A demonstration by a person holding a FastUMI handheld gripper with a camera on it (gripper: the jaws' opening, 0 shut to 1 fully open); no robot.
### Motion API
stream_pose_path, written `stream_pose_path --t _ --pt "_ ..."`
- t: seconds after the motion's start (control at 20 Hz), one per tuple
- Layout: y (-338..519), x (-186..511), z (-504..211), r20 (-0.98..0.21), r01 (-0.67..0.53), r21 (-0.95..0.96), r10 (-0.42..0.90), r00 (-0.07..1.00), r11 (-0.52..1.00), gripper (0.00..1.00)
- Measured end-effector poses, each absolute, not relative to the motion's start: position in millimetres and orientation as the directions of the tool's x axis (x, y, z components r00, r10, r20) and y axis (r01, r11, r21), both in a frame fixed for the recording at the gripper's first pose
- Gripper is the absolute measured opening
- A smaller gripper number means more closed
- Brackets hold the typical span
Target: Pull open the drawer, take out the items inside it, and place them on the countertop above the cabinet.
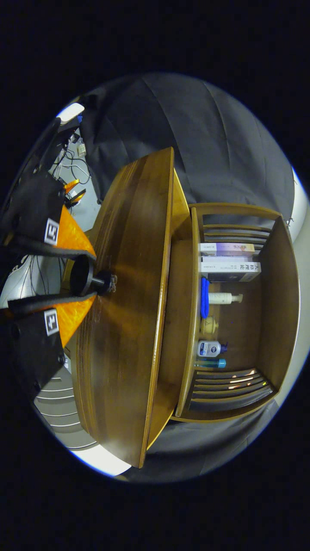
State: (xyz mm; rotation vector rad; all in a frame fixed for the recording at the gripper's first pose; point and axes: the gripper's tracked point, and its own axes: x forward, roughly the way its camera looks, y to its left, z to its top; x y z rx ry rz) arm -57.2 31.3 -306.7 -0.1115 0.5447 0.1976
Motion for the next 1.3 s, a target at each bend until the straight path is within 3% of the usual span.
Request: stream_pose_path --t 0.1,0.35,0.9,1.15,1.3 --pt "28 -60 -293 -0.501 -0.225 -0.064 0.163 0.850 0.972 0.49" --pt "1 -73 -254 -0.481 -0.231 -0.075 0.167 0.860 0.970 0.99" --pt "-24 -17 -167 -0.470 -0.198 -0.044 0.155 0.869 0.979 0.98" --pt "-3 29 -165 -0.525 -0.218 0.039 0.206 0.826 0.975 0.98" --pt "-7 54 -177 -0.589 -0.184 0.038 0.170 0.790 0.982 0.98"
